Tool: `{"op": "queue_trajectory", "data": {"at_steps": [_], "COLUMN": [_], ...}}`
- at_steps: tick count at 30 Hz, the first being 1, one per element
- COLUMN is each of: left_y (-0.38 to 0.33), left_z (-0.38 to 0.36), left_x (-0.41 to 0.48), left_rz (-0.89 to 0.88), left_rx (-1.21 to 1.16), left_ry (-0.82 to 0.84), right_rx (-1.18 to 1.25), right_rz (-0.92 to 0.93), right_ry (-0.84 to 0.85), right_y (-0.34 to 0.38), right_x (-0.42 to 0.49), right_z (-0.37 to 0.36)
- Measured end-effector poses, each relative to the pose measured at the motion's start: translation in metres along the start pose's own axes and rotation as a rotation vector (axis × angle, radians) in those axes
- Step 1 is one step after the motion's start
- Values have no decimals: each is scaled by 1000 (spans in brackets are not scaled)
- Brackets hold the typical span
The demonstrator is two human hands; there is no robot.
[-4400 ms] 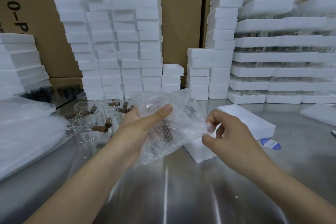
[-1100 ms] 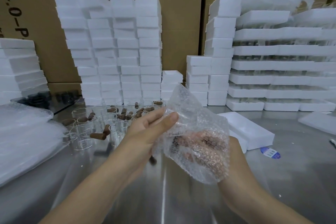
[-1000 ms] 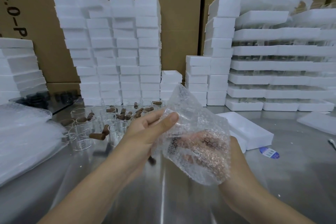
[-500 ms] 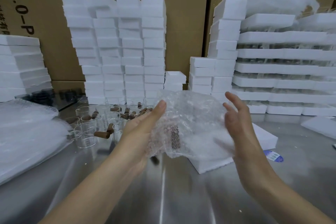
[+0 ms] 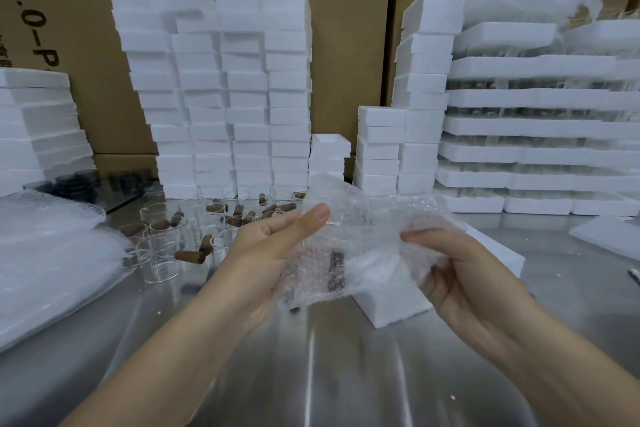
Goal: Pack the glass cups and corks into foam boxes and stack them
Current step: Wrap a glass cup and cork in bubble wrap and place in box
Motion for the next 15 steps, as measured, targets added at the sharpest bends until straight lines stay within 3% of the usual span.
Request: {"op": "queue_trajectory", "data": {"at_steps": [3, 6, 15], "left_y": [3, 8, 18], "left_z": [-6, -12, -29], "left_x": [-3, -6, -10], "left_rz": [44, 111, 132], "left_rx": [14, 11, -28], "left_ry": [44, 75, 133], "right_rx": [103, -3, -801], "right_rz": [89, 147, 370], "right_ry": [21, 24, -41], "right_y": [6, 8, 17], "right_x": [1, 0, -19], "right_z": [3, 4, -20]}}
Point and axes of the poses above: each hand's wrist, its own x-axis towards the middle knuckle, its own z-axis out of the back of the hand, y = z × x, the point moved 9 cm from there along x, towards the middle knuckle, and after that the axes turned 8 degrees about y, right-handed, at the moved point
